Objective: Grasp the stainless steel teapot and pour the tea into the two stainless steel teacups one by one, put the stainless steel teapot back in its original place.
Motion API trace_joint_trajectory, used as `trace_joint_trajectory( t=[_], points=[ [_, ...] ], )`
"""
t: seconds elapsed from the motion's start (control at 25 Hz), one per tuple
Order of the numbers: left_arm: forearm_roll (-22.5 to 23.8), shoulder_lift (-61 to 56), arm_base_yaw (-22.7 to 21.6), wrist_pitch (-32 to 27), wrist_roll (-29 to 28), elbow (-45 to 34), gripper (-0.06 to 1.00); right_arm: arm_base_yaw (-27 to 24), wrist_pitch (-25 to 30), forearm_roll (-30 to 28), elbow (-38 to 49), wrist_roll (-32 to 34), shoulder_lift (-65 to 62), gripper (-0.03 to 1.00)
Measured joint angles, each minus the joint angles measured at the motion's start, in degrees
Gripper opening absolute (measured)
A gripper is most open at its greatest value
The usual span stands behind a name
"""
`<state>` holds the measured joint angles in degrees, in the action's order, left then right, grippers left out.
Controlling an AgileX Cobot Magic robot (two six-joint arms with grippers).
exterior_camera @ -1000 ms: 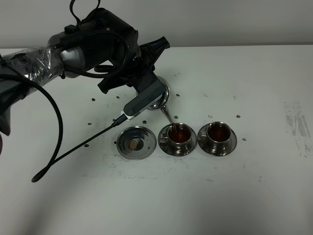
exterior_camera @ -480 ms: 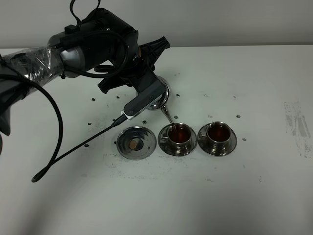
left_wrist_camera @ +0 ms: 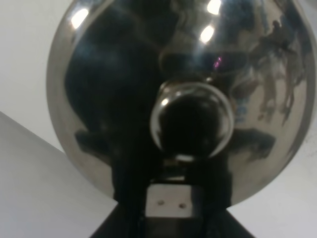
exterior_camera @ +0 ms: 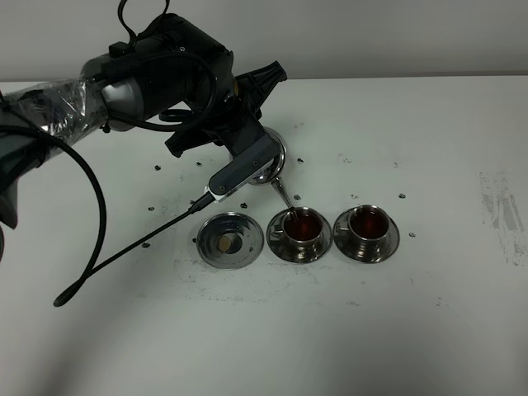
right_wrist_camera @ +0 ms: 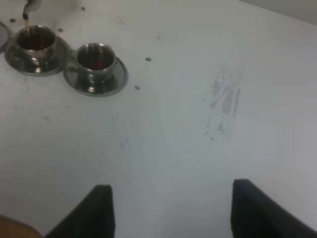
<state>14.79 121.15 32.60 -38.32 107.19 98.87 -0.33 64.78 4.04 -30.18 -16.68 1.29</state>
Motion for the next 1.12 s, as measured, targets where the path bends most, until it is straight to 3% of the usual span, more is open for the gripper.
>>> trace_joint_trajectory(
  t=[0.24, 0.48, 0.68, 0.84, 1.12],
  points=[
    [0.1, 0.0, 0.0, -0.2, -0.5, 0.0, 0.21, 0.0, 0.0, 0.0, 0.0, 0.0, 0.0, 0.53],
    [0.0, 0.0, 0.0, -1.2, -4.9, 0.0, 0.21, 0.0, 0.0, 0.0, 0.0, 0.0, 0.0, 0.53],
    [-3.9, -0.2, -0.4, -3.5, -9.8, 0.0, 0.21, 0.0, 0.0, 0.0, 0.0, 0.0, 0.0, 0.53],
    [-7.3, -1.2, -1.6, -3.6, -19.8, 0.0, 0.21, 0.0, 0.0, 0.0, 0.0, 0.0, 0.0, 0.53],
    [-8.4, -2.2, -3.4, -5.4, -48.2, 0.0, 0.21, 0.0, 0.0, 0.0, 0.0, 0.0, 0.0, 0.53]
  ],
)
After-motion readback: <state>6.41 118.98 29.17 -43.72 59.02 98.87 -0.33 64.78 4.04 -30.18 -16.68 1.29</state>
